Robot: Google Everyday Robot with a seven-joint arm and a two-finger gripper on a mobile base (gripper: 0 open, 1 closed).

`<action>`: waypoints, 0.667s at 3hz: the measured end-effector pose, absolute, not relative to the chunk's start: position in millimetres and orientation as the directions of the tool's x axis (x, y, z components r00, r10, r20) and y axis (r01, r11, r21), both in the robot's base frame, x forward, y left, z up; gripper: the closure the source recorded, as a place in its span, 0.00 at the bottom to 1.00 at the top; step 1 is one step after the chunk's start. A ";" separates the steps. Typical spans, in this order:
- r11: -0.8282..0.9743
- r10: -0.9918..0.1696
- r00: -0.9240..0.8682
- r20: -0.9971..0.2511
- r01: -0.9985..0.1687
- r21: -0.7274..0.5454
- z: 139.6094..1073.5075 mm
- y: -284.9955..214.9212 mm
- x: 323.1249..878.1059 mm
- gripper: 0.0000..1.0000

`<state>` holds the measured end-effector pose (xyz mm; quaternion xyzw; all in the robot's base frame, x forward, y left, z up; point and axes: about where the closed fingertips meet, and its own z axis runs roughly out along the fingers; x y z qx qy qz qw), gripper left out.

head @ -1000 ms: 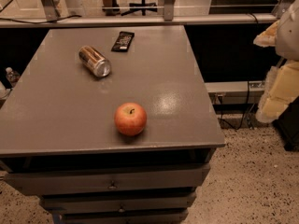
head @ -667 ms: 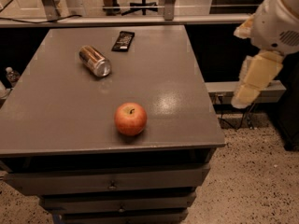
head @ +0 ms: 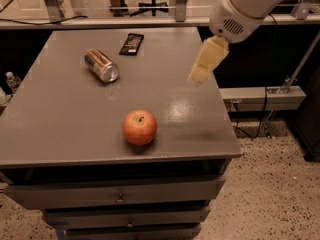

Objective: Place orange can upright

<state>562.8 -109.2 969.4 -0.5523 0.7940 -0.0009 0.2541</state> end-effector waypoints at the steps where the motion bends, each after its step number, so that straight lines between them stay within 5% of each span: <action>1: 0.513 -0.794 -0.366 -0.485 -0.832 -0.213 968.4 -77.9 588.8 0.00; 2: 0.558 -0.763 -0.413 -0.496 -0.809 -0.184 968.7 -77.4 587.9 0.00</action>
Offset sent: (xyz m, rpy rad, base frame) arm 0.0234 0.0280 -0.0010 0.0949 0.0209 -0.0982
